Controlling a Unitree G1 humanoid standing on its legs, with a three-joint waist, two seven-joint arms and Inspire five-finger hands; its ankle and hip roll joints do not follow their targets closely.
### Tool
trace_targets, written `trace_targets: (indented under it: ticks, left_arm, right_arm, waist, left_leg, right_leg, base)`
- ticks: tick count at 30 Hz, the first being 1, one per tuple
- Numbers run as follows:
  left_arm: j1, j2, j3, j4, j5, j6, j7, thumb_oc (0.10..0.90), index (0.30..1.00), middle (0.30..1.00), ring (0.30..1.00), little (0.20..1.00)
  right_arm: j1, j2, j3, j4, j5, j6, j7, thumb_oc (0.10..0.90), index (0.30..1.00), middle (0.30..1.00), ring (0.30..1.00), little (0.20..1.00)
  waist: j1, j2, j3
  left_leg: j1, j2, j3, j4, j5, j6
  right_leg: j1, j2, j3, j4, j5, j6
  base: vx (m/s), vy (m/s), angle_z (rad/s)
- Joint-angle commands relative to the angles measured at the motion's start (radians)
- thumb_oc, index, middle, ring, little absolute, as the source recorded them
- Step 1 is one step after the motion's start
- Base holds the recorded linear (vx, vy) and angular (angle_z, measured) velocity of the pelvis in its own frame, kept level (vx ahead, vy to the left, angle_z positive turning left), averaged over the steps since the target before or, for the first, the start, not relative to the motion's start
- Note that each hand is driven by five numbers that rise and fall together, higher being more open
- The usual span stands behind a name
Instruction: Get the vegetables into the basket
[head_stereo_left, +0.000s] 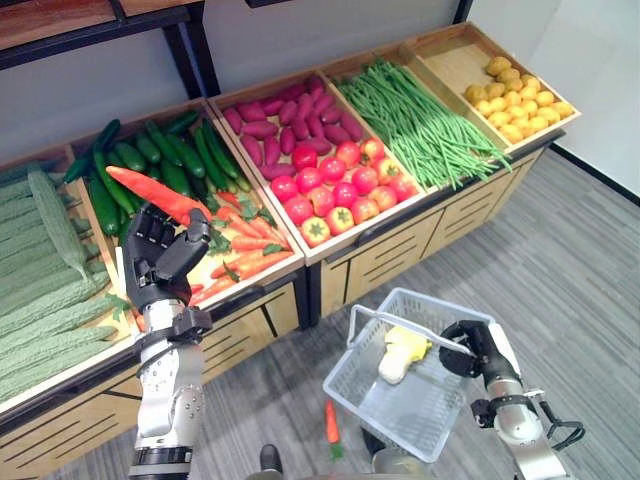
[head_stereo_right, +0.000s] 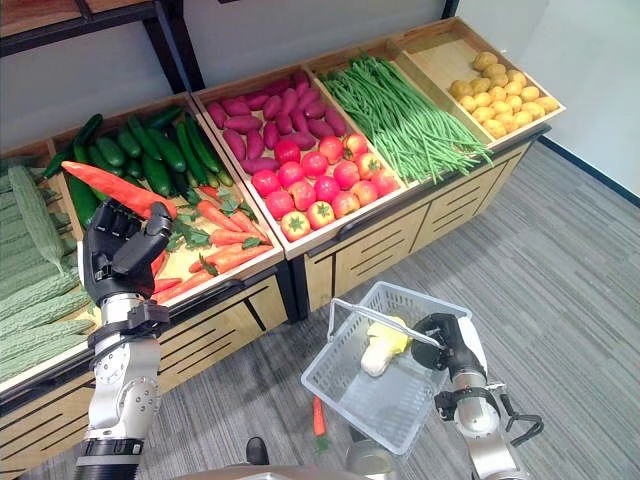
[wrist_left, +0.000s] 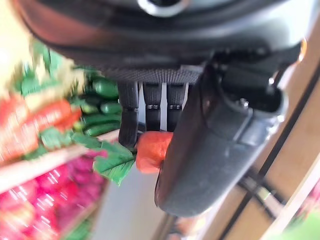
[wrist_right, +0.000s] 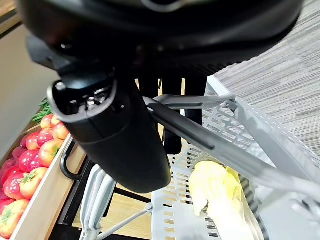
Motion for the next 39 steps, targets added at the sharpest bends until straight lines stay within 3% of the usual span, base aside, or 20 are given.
trace_targets:
  ticks: [1,9,13,15,17,19,21,22,25,31,36,39]
  left_arm:
    - [-0.065,0.075,0.018,-0.052,-0.044,-0.108,-0.070,0.400,0.300,0.300,0.300,0.300]
    - [-0.034,0.087,0.016,-0.075,-0.009,-0.095,-0.103,0.400,0.300,0.300,0.300,0.300]
    - [-0.042,0.105,0.006,-0.064,0.002,-0.094,-0.112,0.400,0.300,0.300,0.300,0.300]
    - [-0.051,0.114,-0.012,-0.058,0.004,-0.092,-0.115,0.400,0.300,0.300,0.300,0.300]
    - [-0.053,0.122,-0.019,-0.057,0.013,-0.093,-0.121,0.400,0.300,0.300,0.300,0.300]
    - [-0.059,0.135,-0.015,-0.053,0.017,-0.095,-0.118,0.400,0.300,0.300,0.300,0.300]
    - [-0.063,0.149,-0.012,-0.051,0.022,-0.093,-0.114,0.400,0.300,0.300,0.300,0.300]
    - [-0.068,0.148,-0.004,-0.051,0.029,-0.087,-0.118,0.400,0.300,0.300,0.300,0.300]
    - [-0.052,0.147,0.013,-0.061,0.053,-0.074,-0.128,0.400,0.300,0.300,0.300,0.300]
    - [-0.051,0.122,-0.011,-0.060,0.047,-0.065,-0.144,0.400,0.300,0.300,0.300,0.300]
    - [-0.065,0.096,-0.041,-0.058,0.018,-0.062,-0.149,0.400,0.300,0.300,0.300,0.300]
    - [-0.076,0.090,-0.049,-0.057,0.011,-0.064,-0.148,0.400,0.300,0.300,0.300,0.300]
  right_arm:
    - [-0.039,-0.039,-0.024,-0.110,-0.002,-0.102,-0.022,0.400,0.300,0.300,0.300,0.300]
    - [-0.023,-0.034,-0.038,-0.104,-0.003,-0.104,-0.009,0.400,0.300,0.300,0.300,0.300]
    - [-0.031,-0.042,-0.050,-0.100,-0.001,-0.102,-0.011,0.400,0.300,0.300,0.300,0.300]
    - [-0.029,-0.043,-0.056,-0.103,-0.003,-0.099,-0.008,0.400,0.300,0.300,0.300,0.300]
    - [-0.031,-0.044,-0.050,-0.097,-0.012,-0.090,0.000,0.400,0.300,0.300,0.300,0.300]
    - [-0.041,-0.041,-0.044,-0.096,-0.019,-0.088,0.000,0.400,0.300,0.300,0.300,0.300]
    - [-0.071,-0.030,-0.027,-0.074,-0.017,-0.084,-0.010,0.400,0.300,0.300,0.300,0.300]
    - [-0.081,-0.030,-0.021,-0.077,-0.020,-0.086,-0.007,0.400,0.300,0.300,0.300,0.300]
    - [-0.070,-0.030,-0.029,-0.092,-0.015,-0.084,-0.006,0.400,0.300,0.300,0.300,0.300]
    - [-0.040,-0.045,-0.055,-0.121,-0.007,-0.083,-0.006,0.400,0.300,0.300,0.300,0.300]
    - [-0.005,-0.069,-0.091,-0.147,-0.006,-0.086,-0.024,0.400,0.300,0.300,0.300,0.300]
    - [-0.001,-0.078,-0.103,-0.157,-0.008,-0.086,-0.033,0.400,0.300,0.300,0.300,0.300]
  waist:
    - [0.006,-0.038,-0.071]
    - [0.019,-0.047,-0.070]
    - [0.028,-0.069,-0.043]
    - [0.024,-0.080,-0.033]
    - [0.016,-0.089,-0.022]
    - [0.022,-0.089,-0.020]
    - [0.057,-0.078,-0.010]
    - [0.059,-0.070,-0.009]
    - [0.061,-0.075,-0.032]
    - [0.034,-0.059,-0.045]
    - [0.000,-0.014,-0.032]
    - [-0.007,-0.002,-0.026]
  left_leg:
    - [0.058,-0.005,-0.032,0.002,-0.100,0.011]
    - [0.069,-0.021,-0.030,0.002,-0.104,0.023]
    - [0.024,-0.049,-0.030,0.094,-0.143,0.046]
    - [0.012,-0.068,-0.020,0.104,-0.152,0.060]
    - [0.001,-0.088,0.004,0.092,-0.146,0.070]
    - [-0.013,-0.086,0.032,0.083,-0.136,0.074]
    - [-0.029,-0.065,0.079,0.097,-0.136,0.081]
    - [-0.022,-0.052,0.122,0.091,-0.129,0.080]
    - [0.016,-0.049,0.178,0.059,-0.116,0.063]
    - [0.040,-0.025,0.191,0.048,-0.092,0.037]
    - [0.057,0.018,0.196,0.036,-0.062,0.006]
    - [0.047,0.031,0.192,0.050,-0.058,-0.003]
  right_leg:
    - [0.003,-0.038,-0.086,-0.001,-0.029,0.040]
    - [0.014,-0.049,-0.093,-0.001,-0.030,0.046]
    - [0.006,-0.077,-0.082,0.020,-0.011,0.059]
    - [-0.024,-0.092,-0.066,0.043,0.013,0.076]
    - [-0.073,-0.104,-0.030,0.037,0.101,0.107]
    - [-0.114,-0.104,-0.023,0.038,0.129,0.113]
    - [-0.115,-0.118,-0.149,0.114,0.067,0.083]
    - [-0.094,-0.108,-0.224,0.192,0.002,0.061]
    - [-0.049,-0.092,-0.297,0.128,-0.014,0.053]
    - [-0.008,-0.052,-0.293,0.057,-0.027,0.035]
    - [-0.004,-0.012,-0.277,0.072,-0.068,0.011]
    - [-0.010,0.001,-0.269,0.085,-0.081,0.000]
  base:
    - [0.00,0.000,0.00]
    - [-0.01,0.030,0.04]
    - [-0.07,0.107,-0.01]
    - [-0.09,0.151,-0.03]
    - [-0.16,0.137,-0.19]
    - [-0.19,0.070,-0.70]
    - [-0.21,0.039,-1.48]
    - [-0.15,0.047,-1.47]
    - [0.02,-0.078,-0.78]
    - [0.07,-0.160,-0.22]
    - [0.03,-0.152,-0.11]
    - [0.00,-0.142,-0.07]
